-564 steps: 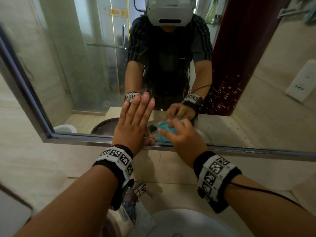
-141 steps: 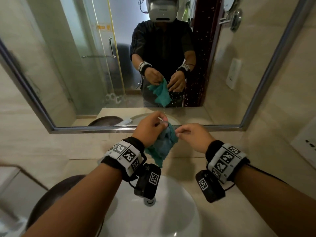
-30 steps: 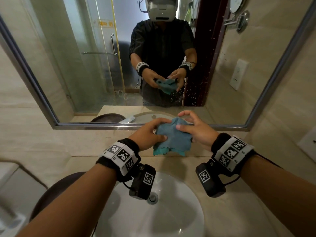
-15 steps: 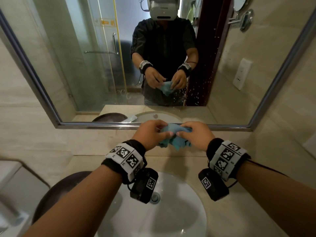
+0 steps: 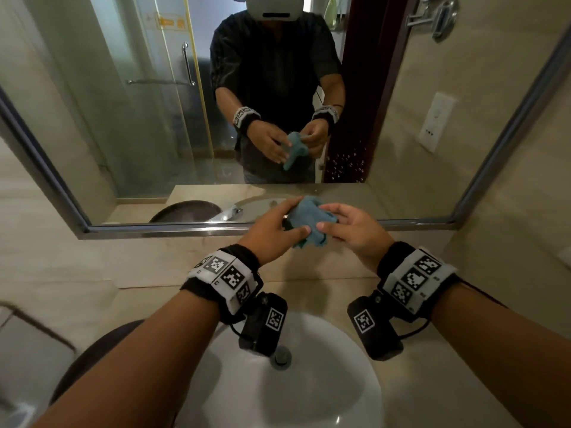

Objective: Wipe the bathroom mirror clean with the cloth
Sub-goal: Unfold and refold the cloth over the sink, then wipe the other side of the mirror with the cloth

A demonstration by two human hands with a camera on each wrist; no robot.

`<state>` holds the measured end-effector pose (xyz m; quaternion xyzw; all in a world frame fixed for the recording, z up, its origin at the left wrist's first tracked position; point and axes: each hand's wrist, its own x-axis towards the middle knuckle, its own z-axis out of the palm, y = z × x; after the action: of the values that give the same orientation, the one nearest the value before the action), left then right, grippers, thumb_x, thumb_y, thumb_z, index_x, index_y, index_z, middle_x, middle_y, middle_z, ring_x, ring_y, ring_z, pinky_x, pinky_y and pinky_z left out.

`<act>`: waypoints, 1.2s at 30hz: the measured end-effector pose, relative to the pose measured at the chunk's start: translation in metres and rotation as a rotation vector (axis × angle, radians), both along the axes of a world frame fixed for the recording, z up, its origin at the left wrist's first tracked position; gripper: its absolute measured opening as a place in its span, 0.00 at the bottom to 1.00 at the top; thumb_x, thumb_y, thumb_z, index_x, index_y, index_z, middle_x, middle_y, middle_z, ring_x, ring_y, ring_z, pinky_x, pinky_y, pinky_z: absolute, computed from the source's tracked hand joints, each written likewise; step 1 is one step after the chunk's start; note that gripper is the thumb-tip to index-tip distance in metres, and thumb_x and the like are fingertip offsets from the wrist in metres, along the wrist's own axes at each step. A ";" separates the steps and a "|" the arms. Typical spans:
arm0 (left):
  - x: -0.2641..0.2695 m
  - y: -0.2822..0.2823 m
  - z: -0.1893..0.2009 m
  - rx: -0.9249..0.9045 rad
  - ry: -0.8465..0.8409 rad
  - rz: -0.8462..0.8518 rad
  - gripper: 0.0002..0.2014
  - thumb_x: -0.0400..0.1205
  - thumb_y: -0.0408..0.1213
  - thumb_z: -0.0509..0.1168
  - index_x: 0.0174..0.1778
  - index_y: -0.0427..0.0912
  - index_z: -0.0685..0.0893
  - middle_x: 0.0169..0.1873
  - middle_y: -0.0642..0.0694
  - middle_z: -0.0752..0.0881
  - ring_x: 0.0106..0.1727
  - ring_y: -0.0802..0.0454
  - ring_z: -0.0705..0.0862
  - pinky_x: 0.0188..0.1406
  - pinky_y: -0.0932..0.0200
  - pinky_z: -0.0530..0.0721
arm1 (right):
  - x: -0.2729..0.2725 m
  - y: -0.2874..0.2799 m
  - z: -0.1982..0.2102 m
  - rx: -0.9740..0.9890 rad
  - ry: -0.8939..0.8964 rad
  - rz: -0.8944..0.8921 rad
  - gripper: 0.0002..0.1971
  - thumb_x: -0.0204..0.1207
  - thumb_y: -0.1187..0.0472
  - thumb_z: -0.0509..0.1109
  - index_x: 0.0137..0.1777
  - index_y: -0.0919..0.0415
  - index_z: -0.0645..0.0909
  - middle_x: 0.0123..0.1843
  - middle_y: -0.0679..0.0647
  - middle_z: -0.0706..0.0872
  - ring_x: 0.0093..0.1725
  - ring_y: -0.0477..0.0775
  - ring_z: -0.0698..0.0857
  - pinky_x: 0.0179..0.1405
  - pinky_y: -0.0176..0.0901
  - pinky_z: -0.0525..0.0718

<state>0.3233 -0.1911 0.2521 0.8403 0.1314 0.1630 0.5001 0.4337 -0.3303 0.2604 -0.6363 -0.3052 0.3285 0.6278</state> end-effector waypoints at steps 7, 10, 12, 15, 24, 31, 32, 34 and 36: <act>0.012 0.012 -0.007 -0.157 -0.098 -0.007 0.22 0.75 0.29 0.71 0.60 0.51 0.72 0.59 0.42 0.82 0.56 0.47 0.85 0.50 0.44 0.88 | 0.006 0.017 -0.014 0.033 -0.067 -0.104 0.21 0.68 0.64 0.78 0.57 0.46 0.77 0.67 0.59 0.78 0.60 0.56 0.83 0.56 0.51 0.86; 0.017 0.014 -0.007 -0.131 -0.108 -0.018 0.21 0.76 0.28 0.71 0.61 0.48 0.74 0.58 0.43 0.82 0.57 0.49 0.84 0.52 0.47 0.87 | 0.009 0.023 -0.020 0.120 0.043 -0.060 0.25 0.72 0.74 0.71 0.64 0.53 0.71 0.60 0.57 0.83 0.55 0.52 0.86 0.49 0.43 0.87; 0.022 0.017 -0.008 0.050 -0.121 0.012 0.23 0.76 0.31 0.72 0.66 0.46 0.76 0.61 0.45 0.79 0.62 0.50 0.80 0.61 0.54 0.82 | 0.013 0.027 -0.020 0.119 -0.030 -0.065 0.20 0.73 0.75 0.70 0.61 0.58 0.72 0.57 0.58 0.84 0.54 0.53 0.85 0.49 0.39 0.86; 0.028 0.021 -0.005 0.347 -0.079 0.164 0.31 0.76 0.39 0.73 0.75 0.49 0.71 0.71 0.43 0.70 0.73 0.48 0.68 0.73 0.54 0.68 | 0.023 0.033 -0.015 0.107 -0.158 -0.132 0.17 0.75 0.71 0.70 0.59 0.55 0.71 0.58 0.57 0.82 0.59 0.57 0.83 0.55 0.47 0.85; 0.058 0.064 -0.016 1.098 0.333 0.343 0.53 0.77 0.53 0.67 0.80 0.48 0.29 0.75 0.42 0.20 0.78 0.43 0.24 0.75 0.35 0.33 | 0.077 0.075 0.044 0.107 -1.480 -0.525 0.25 0.65 0.70 0.77 0.63 0.61 0.79 0.65 0.63 0.73 0.60 0.62 0.74 0.60 0.52 0.81; 0.068 0.089 -0.045 1.249 0.245 0.436 0.62 0.69 0.58 0.73 0.79 0.49 0.28 0.75 0.43 0.20 0.78 0.44 0.25 0.76 0.34 0.31 | 0.101 0.066 -0.027 -0.208 -1.908 0.055 0.21 0.63 0.62 0.82 0.56 0.62 0.85 0.55 0.64 0.85 0.48 0.63 0.84 0.47 0.56 0.86; 0.069 0.090 -0.046 1.256 0.234 0.445 0.62 0.68 0.58 0.74 0.80 0.49 0.30 0.76 0.43 0.21 0.79 0.44 0.26 0.76 0.34 0.32 | 0.102 0.066 -0.016 -0.202 -1.914 0.021 0.19 0.65 0.61 0.81 0.56 0.62 0.85 0.54 0.63 0.85 0.47 0.61 0.84 0.47 0.55 0.85; 0.070 0.091 -0.050 1.278 0.219 0.471 0.63 0.66 0.59 0.75 0.81 0.48 0.32 0.78 0.43 0.24 0.80 0.44 0.29 0.77 0.34 0.35 | 0.101 0.076 0.017 -0.056 -1.802 -0.214 0.13 0.75 0.59 0.70 0.57 0.61 0.85 0.55 0.61 0.85 0.51 0.57 0.80 0.53 0.53 0.82; 0.074 0.093 -0.056 1.304 0.176 0.507 0.63 0.66 0.57 0.75 0.81 0.48 0.33 0.79 0.42 0.27 0.81 0.43 0.32 0.78 0.34 0.37 | 0.100 0.091 0.033 0.060 -1.751 -0.453 0.16 0.76 0.58 0.61 0.59 0.61 0.85 0.57 0.61 0.84 0.55 0.58 0.75 0.55 0.40 0.77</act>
<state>0.3970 -0.0976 0.1961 0.9223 0.2386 0.2512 -0.1712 0.5334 -0.2398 0.2930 -0.6869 -0.5494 -0.4125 0.2369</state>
